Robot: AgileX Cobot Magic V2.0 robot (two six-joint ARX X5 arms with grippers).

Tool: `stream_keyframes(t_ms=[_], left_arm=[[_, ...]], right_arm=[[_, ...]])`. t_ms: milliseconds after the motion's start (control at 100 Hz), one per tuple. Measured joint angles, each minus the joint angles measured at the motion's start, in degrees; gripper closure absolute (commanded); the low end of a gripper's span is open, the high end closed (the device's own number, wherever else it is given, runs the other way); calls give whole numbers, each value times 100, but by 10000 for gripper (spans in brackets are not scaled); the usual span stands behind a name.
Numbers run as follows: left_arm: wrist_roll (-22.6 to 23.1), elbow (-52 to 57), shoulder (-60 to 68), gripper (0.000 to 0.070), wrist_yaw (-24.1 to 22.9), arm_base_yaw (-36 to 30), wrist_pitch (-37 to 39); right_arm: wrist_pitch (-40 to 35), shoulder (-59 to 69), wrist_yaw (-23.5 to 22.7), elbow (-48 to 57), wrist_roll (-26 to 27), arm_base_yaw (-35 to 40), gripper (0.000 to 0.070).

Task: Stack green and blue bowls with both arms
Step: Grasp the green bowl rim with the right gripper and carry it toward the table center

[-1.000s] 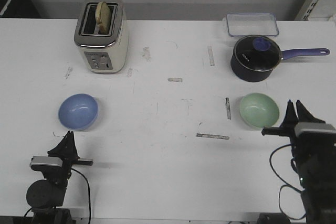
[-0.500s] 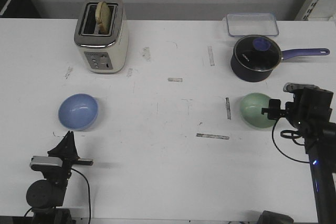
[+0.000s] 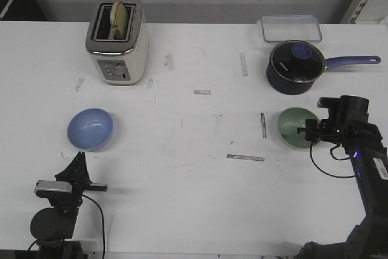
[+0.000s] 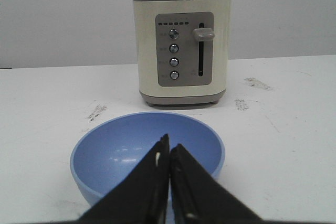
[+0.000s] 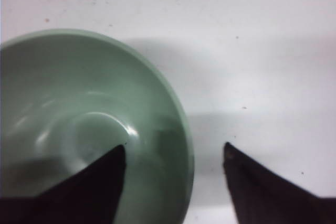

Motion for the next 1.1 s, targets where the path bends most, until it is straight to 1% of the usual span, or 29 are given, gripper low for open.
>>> stream_keyframes(t_ms=[20,30,60,310,510,690,770,850,1000,1100], left_arm=[[2,0,0,698,0,0,0],[0,0,0,698,0,0,0],[2,0,0,698,0,0,0],[2,0,0,698,0,2,0],[2,0,0,698,0,0,11],[0,0,0,698,0,0,11],[2,0,0,698,0,0,11],[2,0,0,698,-2,0,11],[2,0,0,698,0,2,11],[2,0,0,698,0,2,11]], right_arm=[[7,4,0,0,-2,0,627],[11,4,0,0,-4,0,638],[37,4,0,0,-7,0,700],[166,4,-9,0,-11,-2,700],[33,-42,-52,208,-9,15,700],[-55,-577,-411,892,107,267,700],[-13,-841,-608,1198,282,638,700],[-7,-984,-706,1390,463,1222,700],[-144,-905,-730,1403,706,2710,700],[-173,-671,-734,1399,763,3724,700]])
